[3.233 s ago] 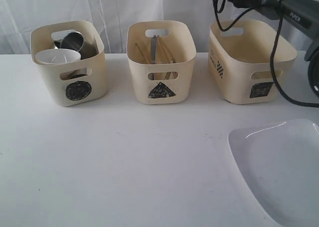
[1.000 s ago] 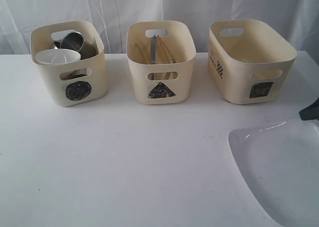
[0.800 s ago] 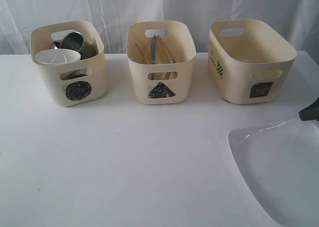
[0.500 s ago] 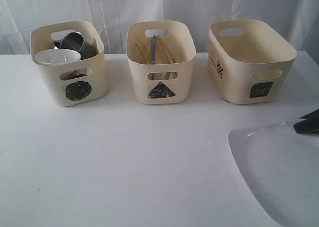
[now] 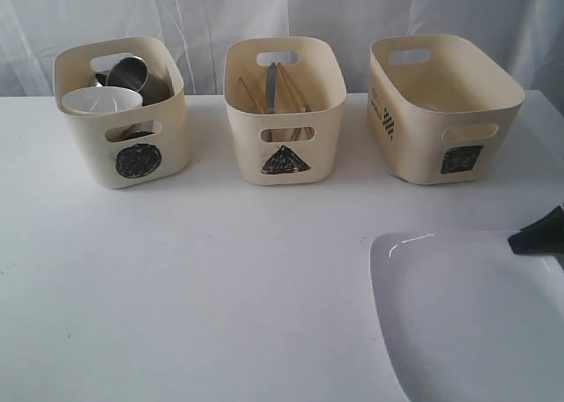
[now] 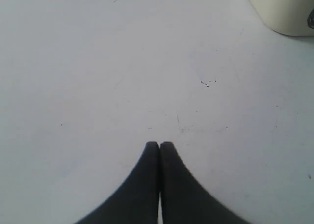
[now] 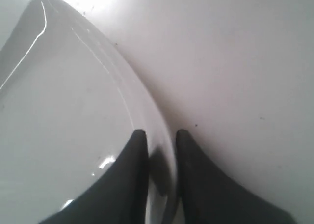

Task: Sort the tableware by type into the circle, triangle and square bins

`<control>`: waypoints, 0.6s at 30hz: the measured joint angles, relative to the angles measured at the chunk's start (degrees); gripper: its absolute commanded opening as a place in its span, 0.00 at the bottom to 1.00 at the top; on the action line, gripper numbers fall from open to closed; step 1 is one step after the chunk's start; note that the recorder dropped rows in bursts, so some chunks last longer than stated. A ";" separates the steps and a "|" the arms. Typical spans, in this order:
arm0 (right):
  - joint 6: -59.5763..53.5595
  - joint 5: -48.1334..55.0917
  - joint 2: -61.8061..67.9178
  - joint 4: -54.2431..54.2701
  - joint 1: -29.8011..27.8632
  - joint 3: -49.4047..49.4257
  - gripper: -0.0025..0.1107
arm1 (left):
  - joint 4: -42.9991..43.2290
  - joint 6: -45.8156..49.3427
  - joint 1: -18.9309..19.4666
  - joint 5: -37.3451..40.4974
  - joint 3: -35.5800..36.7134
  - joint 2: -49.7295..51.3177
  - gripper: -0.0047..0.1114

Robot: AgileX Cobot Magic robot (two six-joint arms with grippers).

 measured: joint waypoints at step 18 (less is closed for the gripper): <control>18.71 -2.52 -2.99 -13.60 7.54 -0.68 0.02 | 0.00 0.00 0.00 0.00 0.00 0.00 0.04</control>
